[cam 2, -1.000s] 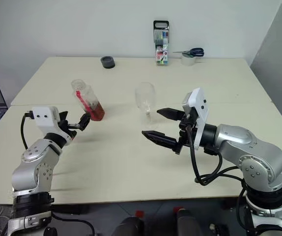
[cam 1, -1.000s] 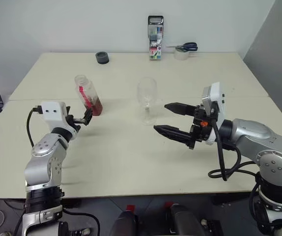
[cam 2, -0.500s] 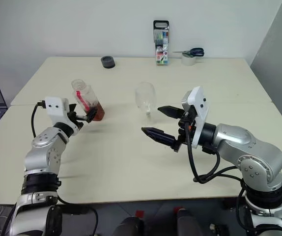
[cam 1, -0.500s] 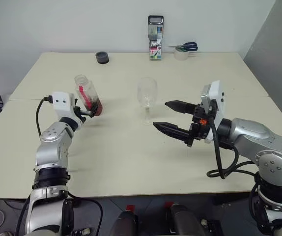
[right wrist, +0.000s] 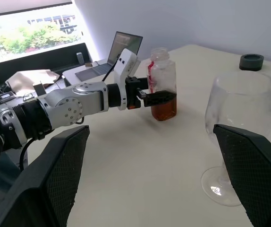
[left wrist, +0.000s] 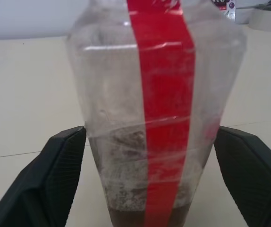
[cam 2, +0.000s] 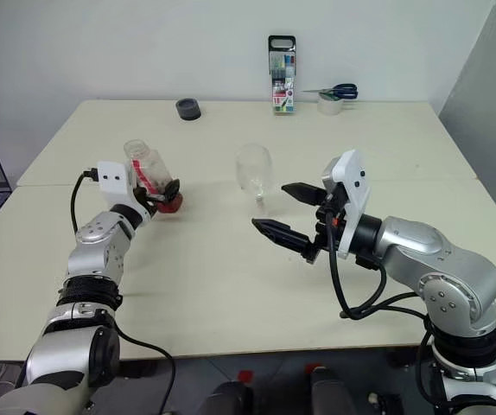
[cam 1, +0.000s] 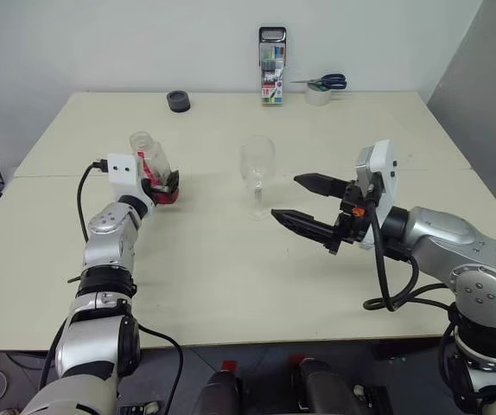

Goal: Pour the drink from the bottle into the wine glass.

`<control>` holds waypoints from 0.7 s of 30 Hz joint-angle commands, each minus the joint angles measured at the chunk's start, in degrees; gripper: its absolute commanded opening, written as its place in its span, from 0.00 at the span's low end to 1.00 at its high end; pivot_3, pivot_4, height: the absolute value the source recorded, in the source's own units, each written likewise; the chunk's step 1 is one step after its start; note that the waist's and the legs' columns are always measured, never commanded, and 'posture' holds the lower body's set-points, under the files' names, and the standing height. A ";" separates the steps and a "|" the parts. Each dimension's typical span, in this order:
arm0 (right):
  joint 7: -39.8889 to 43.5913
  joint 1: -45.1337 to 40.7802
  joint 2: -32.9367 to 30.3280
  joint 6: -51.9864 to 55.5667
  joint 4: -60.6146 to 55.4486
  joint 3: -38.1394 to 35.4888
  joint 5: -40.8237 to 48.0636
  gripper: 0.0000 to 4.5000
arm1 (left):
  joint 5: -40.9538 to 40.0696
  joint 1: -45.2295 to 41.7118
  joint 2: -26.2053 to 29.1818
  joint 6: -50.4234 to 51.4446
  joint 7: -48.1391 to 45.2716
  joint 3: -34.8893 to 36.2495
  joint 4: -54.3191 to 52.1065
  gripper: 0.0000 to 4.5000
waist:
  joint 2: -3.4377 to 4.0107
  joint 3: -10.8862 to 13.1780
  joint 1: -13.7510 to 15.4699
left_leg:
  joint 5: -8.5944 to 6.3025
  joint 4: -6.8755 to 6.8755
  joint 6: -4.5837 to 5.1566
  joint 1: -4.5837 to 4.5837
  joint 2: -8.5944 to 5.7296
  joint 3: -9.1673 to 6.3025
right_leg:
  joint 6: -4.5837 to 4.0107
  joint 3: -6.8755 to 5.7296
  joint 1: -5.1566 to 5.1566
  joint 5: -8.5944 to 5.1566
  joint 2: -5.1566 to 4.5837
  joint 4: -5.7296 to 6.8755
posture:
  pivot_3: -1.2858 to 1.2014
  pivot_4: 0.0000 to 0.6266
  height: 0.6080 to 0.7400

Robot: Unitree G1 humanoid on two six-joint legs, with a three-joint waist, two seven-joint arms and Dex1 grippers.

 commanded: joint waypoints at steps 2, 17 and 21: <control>-1.06 -0.54 0.30 -1.40 -1.20 -1.16 1.03 1.00 | 0.28 -2.11 1.22 -2.59 -0.93 0.50 0.85 0.66 | 0.00 0.00 0.00 | 0.00 0.00 0.00 0.00 0.00 0.00 | 0.00 0.00 0.00 0.00 -0.01 0.00 | 0.52 0.24 1.00; -3.77 -0.18 0.74 -7.54 -1.42 1.65 -7.49 1.00 | 5.80 -5.67 2.73 -6.19 -2.62 -4.84 -3.85 0.37 | -0.02 0.01 0.01 | 0.00 0.00 0.01 -0.04 -0.01 -0.01 | 0.00 -0.01 -0.02 0.00 -0.01 0.01 | 0.52 0.24 1.00; -3.14 1.05 1.34 -11.44 -0.87 4.22 -11.87 1.00 | 8.77 -10.27 3.59 -8.36 -5.90 -8.56 -5.27 0.37 | -0.20 0.12 0.13 | 0.08 0.05 -0.14 -0.11 -0.05 0.03 | 0.00 -0.10 -0.03 0.00 0.03 0.01 | 0.52 0.24 1.00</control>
